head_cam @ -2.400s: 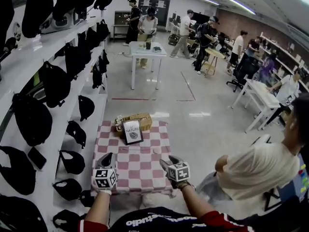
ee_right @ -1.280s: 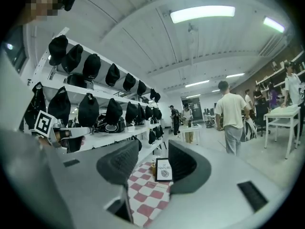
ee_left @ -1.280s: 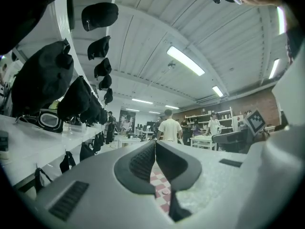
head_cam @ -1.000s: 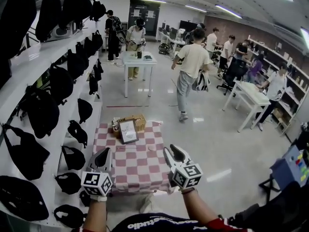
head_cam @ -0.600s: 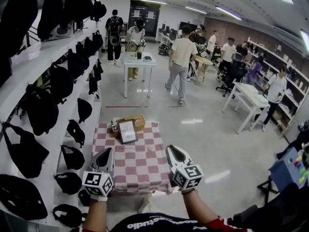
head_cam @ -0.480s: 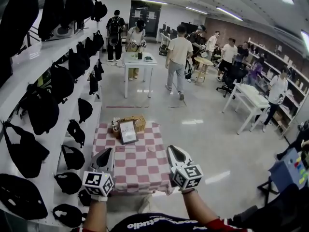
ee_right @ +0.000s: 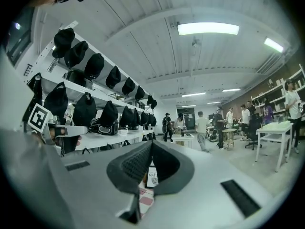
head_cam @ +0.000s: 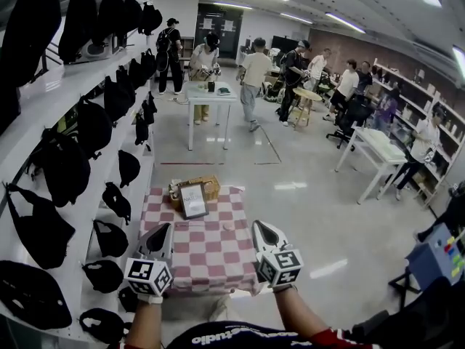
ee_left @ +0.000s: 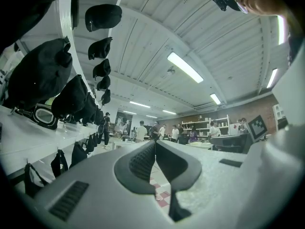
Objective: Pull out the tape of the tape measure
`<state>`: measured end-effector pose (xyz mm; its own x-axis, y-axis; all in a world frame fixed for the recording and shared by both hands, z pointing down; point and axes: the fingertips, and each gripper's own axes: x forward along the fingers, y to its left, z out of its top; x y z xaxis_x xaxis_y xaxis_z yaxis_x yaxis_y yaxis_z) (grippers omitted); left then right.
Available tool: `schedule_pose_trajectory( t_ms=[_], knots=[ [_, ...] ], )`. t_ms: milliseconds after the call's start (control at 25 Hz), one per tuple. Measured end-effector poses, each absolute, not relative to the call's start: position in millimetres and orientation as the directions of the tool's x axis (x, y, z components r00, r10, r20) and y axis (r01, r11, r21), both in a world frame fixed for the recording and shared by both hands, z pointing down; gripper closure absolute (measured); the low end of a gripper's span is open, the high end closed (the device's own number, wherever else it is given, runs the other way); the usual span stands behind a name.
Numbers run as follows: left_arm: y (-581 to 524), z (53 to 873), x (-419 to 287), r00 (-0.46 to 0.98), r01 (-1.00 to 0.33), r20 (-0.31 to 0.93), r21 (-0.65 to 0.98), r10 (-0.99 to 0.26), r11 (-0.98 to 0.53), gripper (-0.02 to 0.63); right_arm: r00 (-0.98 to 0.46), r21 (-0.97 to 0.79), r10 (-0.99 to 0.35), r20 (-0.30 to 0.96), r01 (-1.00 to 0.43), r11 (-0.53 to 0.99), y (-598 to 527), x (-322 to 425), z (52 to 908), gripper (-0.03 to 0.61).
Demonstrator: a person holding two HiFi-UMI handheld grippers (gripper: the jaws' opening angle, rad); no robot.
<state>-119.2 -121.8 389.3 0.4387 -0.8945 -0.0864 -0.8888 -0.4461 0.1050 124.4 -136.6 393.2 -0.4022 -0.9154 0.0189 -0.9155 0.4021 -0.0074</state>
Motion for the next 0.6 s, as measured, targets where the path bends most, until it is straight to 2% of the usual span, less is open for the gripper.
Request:
schedule_pose_trajectory(
  t_ms=[600],
  knots=[
    [-118.5,391.6,-116.0,0.449,-0.888,-0.075,0.078,-0.891,-0.454,0.606,-0.397,-0.016,-0.917,0.040,-0.918,0.396,-132.6,125.9,399.0,0.584]
  ],
)
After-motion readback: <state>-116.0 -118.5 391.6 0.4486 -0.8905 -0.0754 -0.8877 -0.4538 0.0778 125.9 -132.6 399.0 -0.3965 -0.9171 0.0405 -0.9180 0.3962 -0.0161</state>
